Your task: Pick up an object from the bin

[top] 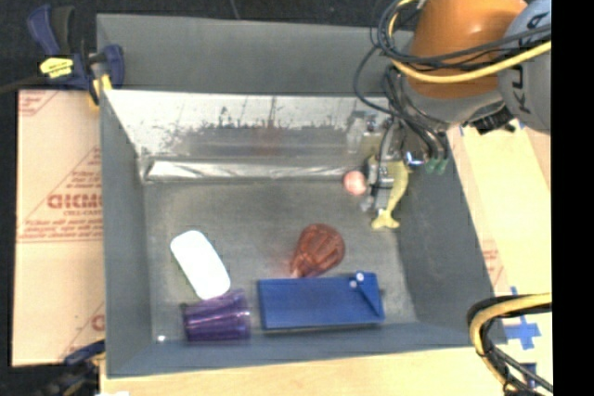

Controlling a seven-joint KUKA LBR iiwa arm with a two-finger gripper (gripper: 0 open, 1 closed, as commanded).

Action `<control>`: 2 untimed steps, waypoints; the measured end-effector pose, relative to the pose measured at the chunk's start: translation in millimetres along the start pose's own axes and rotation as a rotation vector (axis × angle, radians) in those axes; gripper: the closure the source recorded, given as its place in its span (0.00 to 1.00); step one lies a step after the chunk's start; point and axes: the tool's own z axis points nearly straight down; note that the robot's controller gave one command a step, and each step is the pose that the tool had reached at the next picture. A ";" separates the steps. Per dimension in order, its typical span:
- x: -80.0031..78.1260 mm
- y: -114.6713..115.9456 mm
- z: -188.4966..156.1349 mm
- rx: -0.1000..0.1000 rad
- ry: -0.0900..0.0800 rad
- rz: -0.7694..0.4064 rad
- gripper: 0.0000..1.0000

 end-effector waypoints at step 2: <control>28.9 16.9 75.3 0.002 -0.011 -0.019 0.00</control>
Offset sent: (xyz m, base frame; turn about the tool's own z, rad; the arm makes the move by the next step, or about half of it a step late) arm -0.0422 0.0263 -0.1080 -0.0247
